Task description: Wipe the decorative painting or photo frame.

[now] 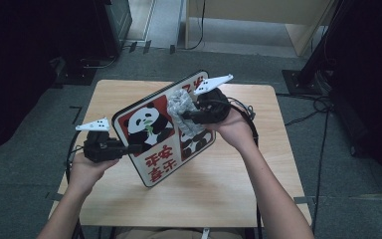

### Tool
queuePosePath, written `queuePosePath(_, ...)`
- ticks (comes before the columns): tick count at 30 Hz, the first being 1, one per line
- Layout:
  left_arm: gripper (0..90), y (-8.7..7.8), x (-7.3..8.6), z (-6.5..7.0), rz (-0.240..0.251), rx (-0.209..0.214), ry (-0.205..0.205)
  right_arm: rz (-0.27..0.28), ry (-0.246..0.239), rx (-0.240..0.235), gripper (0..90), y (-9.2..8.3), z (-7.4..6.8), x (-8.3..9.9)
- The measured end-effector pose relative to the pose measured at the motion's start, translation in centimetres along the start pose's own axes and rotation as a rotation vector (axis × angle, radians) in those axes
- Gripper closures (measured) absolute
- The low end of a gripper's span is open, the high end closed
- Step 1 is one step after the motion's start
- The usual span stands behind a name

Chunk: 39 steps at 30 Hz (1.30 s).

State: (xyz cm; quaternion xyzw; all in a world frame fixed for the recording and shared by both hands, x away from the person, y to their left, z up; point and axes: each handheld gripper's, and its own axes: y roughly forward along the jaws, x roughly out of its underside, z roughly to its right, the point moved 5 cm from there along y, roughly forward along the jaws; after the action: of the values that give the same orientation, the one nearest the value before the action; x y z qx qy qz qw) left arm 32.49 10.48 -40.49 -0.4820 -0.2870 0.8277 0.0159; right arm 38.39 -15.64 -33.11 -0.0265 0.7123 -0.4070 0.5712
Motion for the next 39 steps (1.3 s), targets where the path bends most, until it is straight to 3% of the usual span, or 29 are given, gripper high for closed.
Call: queuePosePath(39, 75.6, 0.0, 0.0, 0.0, -0.005, 0.011, -0.01, -0.047, 0.039, -0.038, 63.3, 2.2, -0.6, 5.0)
